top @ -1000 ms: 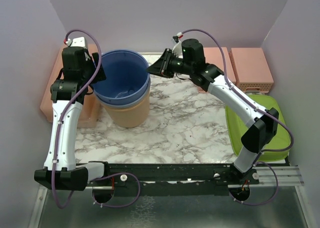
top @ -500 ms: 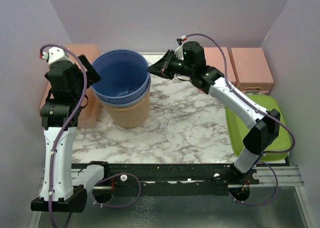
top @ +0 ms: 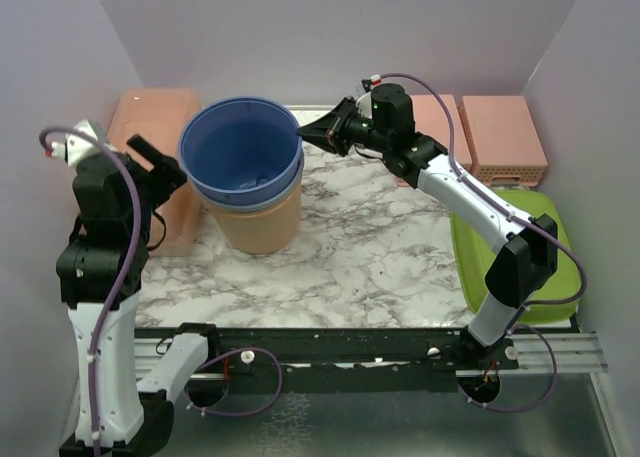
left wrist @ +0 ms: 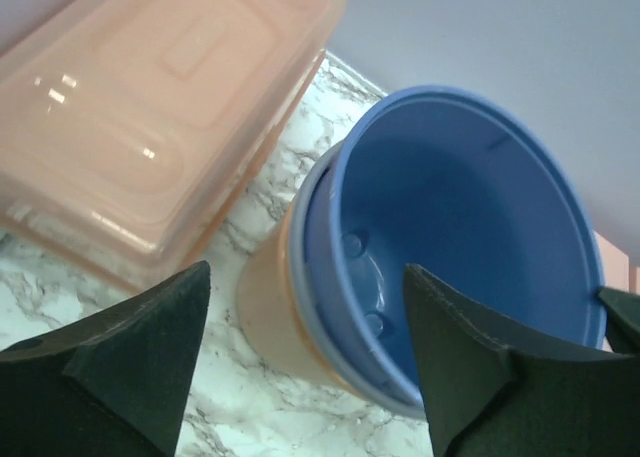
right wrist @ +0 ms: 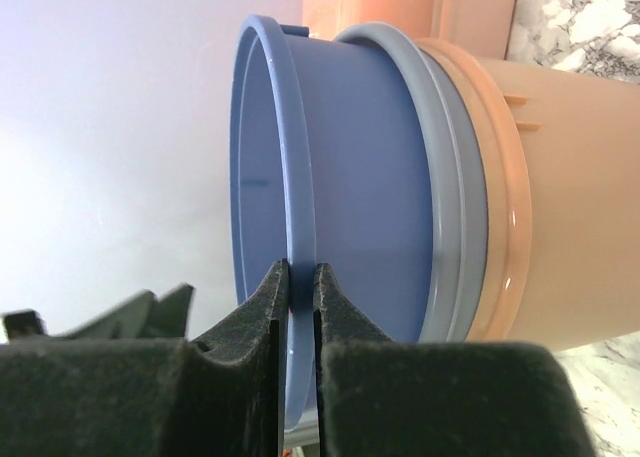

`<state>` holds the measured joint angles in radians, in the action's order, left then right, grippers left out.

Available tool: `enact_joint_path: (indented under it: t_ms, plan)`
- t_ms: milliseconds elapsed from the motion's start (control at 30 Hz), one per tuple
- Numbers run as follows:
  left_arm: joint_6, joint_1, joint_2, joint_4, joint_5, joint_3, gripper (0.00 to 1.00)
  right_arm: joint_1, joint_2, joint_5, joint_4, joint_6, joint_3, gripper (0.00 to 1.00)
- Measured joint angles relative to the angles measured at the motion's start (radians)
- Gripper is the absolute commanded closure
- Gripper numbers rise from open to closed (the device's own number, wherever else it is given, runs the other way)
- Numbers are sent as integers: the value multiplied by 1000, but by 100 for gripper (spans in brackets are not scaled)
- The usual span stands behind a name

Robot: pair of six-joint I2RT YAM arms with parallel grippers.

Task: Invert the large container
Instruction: Pick up the container from the container.

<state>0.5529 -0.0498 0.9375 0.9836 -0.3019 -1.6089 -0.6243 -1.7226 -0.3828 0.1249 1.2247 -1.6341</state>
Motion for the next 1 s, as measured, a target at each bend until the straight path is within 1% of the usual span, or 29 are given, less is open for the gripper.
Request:
enact_joint_path:
  t_ms: [67, 167, 267, 400, 467, 500, 533, 633, 700, 733, 767, 800, 1000]
  plan:
    - [39, 0, -79, 19, -2, 91, 26, 5, 0, 0, -19, 12, 9, 99]
    - [69, 0, -134, 44, 0, 146, 25, 5, 0, 0, -24, 13, 10, 99]
    - [89, 0, -110, 45, 26, 170, 25, 5, 0, 0, -26, 6, 10, 99]
    - [143, 0, -97, -49, 122, 267, 28, 5, 0, -3, -24, -14, 10, 99]
    - [166, -2, -91, -80, 170, 287, 30, 6, 0, -9, -24, -21, 10, 99]
    - [173, -3, -73, -93, 195, 284, 34, 6, 0, -12, -23, -25, 10, 99]
    - [181, -3, -50, -105, 222, 270, 41, 6, 0, -15, -23, -29, 10, 99]
    - [193, -3, -2, -149, 259, 256, 68, 8, 0, -27, -23, -40, 10, 100]
    - [187, -2, 16, -155, 248, 264, 75, 12, 0, -30, -23, -47, 10, 100]
    - [185, 2, 16, -156, 240, 268, 81, 14, 0, -33, -22, -51, 10, 100]
    - [180, 4, 15, -155, 238, 268, 95, 17, 0, -36, -22, -55, 10, 100]
    - [169, 2, 14, -152, 238, 268, 100, 19, 0, -40, -21, -59, 8, 100]
    - [142, 10, 51, -113, 209, 224, 100, 20, -2, -134, 27, -112, -39, 99]
